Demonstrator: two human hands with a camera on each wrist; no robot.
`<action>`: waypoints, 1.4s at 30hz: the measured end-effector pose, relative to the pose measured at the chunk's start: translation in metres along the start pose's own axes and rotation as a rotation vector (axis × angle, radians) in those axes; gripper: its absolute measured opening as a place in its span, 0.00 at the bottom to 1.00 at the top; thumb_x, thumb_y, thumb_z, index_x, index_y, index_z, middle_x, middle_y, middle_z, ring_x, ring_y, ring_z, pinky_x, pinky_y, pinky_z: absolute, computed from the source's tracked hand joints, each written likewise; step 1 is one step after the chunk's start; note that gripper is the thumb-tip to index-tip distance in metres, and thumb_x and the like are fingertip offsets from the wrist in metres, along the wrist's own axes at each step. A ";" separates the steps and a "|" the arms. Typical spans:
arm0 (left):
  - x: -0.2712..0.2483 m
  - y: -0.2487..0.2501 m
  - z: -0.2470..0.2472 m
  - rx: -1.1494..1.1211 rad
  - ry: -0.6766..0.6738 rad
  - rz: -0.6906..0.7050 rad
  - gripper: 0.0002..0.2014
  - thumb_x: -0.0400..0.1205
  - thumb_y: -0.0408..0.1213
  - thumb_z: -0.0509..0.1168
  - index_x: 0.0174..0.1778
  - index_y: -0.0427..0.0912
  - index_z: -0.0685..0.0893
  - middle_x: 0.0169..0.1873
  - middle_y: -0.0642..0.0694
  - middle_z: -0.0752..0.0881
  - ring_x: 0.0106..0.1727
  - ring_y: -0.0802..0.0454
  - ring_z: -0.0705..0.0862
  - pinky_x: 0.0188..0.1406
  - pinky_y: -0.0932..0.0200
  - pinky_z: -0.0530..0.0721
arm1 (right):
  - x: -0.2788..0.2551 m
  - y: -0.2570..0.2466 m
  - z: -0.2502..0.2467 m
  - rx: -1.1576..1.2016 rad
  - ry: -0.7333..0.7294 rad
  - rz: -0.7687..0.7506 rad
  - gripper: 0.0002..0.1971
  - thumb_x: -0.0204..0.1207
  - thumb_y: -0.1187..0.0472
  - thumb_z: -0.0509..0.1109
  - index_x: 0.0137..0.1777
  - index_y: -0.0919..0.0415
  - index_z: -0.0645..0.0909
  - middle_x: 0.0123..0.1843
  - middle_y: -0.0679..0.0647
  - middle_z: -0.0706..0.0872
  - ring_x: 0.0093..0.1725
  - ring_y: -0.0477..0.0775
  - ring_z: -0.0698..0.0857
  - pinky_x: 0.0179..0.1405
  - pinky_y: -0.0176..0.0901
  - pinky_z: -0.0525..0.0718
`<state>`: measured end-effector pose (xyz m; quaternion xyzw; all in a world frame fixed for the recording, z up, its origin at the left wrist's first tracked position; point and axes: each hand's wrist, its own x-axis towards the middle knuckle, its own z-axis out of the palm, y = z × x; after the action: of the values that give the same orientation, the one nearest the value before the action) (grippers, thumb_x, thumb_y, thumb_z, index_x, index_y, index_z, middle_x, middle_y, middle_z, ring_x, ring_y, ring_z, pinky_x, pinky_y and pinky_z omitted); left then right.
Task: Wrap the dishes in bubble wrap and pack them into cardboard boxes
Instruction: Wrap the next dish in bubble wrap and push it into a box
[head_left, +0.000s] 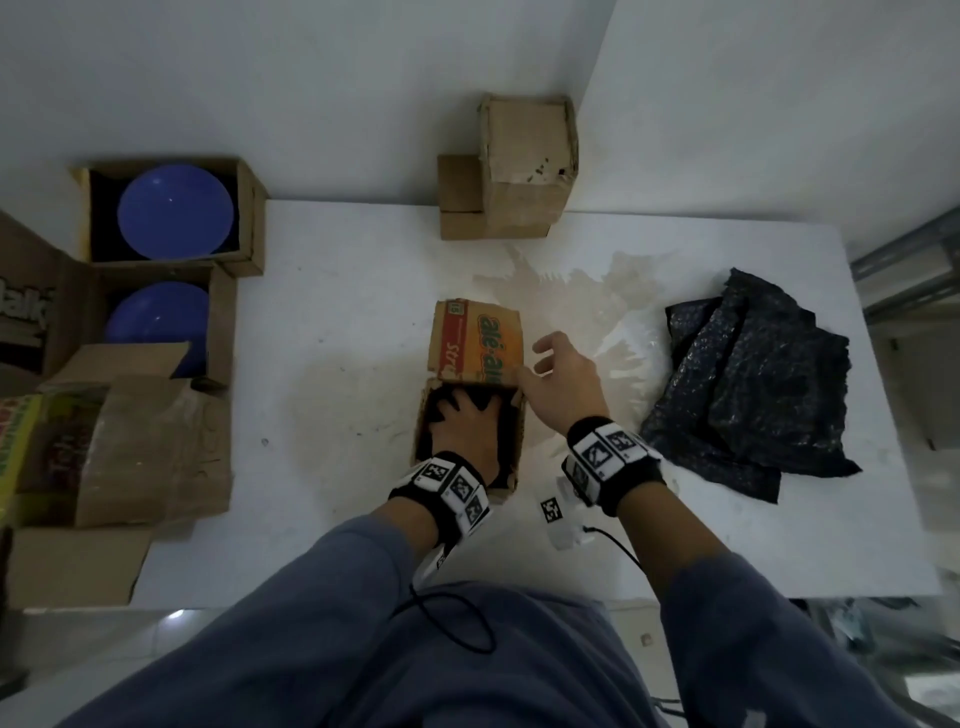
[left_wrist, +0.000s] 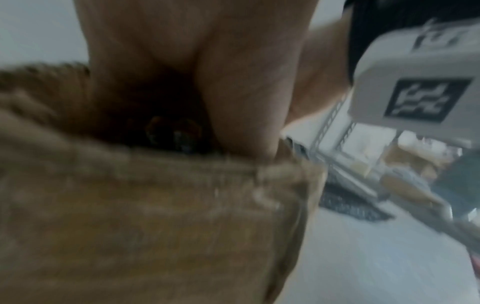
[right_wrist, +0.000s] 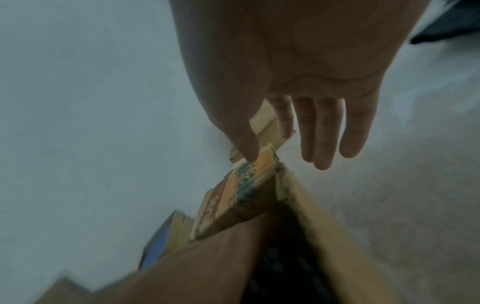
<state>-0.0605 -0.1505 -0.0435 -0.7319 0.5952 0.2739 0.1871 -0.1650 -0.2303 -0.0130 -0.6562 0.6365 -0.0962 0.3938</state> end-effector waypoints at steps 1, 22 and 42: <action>-0.002 -0.005 -0.005 -0.047 -0.041 0.024 0.38 0.80 0.46 0.68 0.82 0.50 0.54 0.73 0.29 0.62 0.70 0.29 0.69 0.59 0.39 0.79 | 0.007 0.001 0.001 0.061 -0.038 0.060 0.19 0.77 0.51 0.72 0.64 0.54 0.74 0.52 0.52 0.85 0.48 0.54 0.84 0.45 0.47 0.84; -0.058 -0.101 -0.005 -1.186 0.074 0.361 0.16 0.77 0.49 0.74 0.60 0.50 0.88 0.48 0.48 0.91 0.42 0.52 0.86 0.45 0.57 0.83 | -0.038 0.000 -0.018 0.322 0.040 -0.391 0.07 0.70 0.65 0.80 0.42 0.53 0.88 0.43 0.46 0.90 0.44 0.44 0.87 0.46 0.39 0.83; -0.107 -0.043 0.024 -1.970 0.002 -0.178 0.11 0.77 0.26 0.74 0.56 0.34 0.85 0.47 0.37 0.90 0.42 0.49 0.89 0.40 0.61 0.88 | -0.078 0.043 0.010 -0.151 -0.075 -0.925 0.06 0.66 0.63 0.77 0.43 0.58 0.86 0.41 0.47 0.83 0.43 0.51 0.81 0.42 0.52 0.81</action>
<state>-0.0384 -0.0450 0.0024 -0.6028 0.0446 0.6312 -0.4859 -0.2048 -0.1498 -0.0178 -0.9008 0.2678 -0.1912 0.2834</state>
